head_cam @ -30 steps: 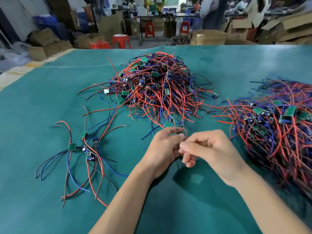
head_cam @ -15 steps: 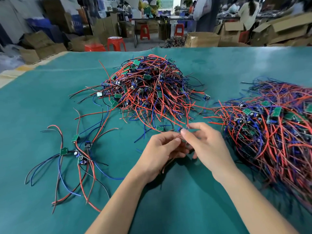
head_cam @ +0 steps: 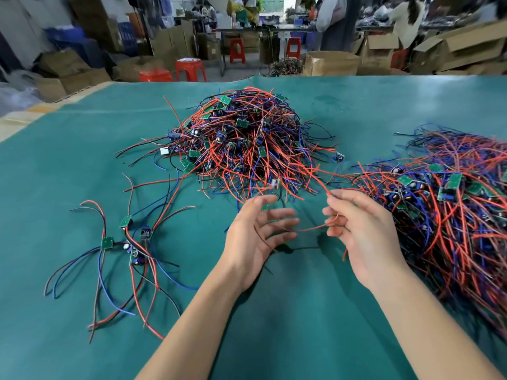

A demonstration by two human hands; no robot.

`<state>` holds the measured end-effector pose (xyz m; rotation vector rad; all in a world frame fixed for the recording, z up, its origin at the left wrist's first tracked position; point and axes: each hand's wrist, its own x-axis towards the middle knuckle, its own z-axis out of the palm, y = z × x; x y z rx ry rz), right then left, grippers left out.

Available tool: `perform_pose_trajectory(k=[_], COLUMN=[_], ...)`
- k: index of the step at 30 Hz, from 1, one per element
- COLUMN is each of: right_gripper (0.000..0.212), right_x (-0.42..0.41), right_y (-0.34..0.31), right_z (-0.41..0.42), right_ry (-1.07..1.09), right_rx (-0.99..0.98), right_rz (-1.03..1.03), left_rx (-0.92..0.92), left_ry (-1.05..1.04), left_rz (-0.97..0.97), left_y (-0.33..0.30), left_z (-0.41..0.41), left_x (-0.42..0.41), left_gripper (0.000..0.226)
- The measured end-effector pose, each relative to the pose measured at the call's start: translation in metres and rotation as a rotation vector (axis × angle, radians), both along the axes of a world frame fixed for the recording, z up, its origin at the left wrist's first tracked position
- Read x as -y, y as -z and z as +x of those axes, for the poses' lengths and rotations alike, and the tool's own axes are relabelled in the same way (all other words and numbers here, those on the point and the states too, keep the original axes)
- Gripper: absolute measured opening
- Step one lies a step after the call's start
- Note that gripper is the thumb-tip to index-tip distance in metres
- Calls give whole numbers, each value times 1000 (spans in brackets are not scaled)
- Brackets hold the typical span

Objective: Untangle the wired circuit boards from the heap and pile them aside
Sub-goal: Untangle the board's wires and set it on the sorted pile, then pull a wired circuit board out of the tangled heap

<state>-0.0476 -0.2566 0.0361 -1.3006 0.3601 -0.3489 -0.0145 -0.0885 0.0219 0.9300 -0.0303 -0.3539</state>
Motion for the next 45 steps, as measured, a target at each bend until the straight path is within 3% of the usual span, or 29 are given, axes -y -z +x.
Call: perform_pose_trajectory(k=[3, 6, 9, 14, 18, 22, 24, 27, 30, 36, 42, 45], right_gripper=[10, 19, 25, 23, 24, 23, 23, 26, 24, 21, 40, 41], right_x=[0, 5, 13, 9, 7, 1, -4, -12, -14, -13, -13, -12], right_y=[-5, -11, -15, -14, -11, -7, -3, 1, 4, 5, 5, 6], right_z=[0, -2, -4, -5, -4, -3, -3, -3, -2, -3, -2, -2], right_ry=[-15, -115, -277, -423, -480, -461, -424, -384, -322, -354, -340, -307], right_rx=[-21, -5, 80, 49, -18, -51, -77, -72, -47, 8, 54, 52], right_rz=[112, 473, 678, 606, 558, 408, 296, 144, -7, 7, 8, 17], left_rx=[50, 184, 282, 502, 703, 827, 838, 565, 431, 242, 214, 200], left_ry=[-41, 24, 17, -58, -179, -362, -370, -44, 92, 193, 228, 275], left_rz=[60, 205, 348, 671, 810, 922, 892, 631, 476, 167, 257, 271], left_y=[4, 12, 15, 17, 20, 15, 10, 2, 0, 0, -2, -1], left_z=[2, -1, -3, -6, -9, -13, -15, -18, -17, -18, -17, -17], left_x=[1, 5, 5, 7, 6, 4, 4, 5, 4, 3, 2, 2], left_gripper=[39, 68, 61, 42, 45, 28, 19, 21, 17, 11, 6, 16])
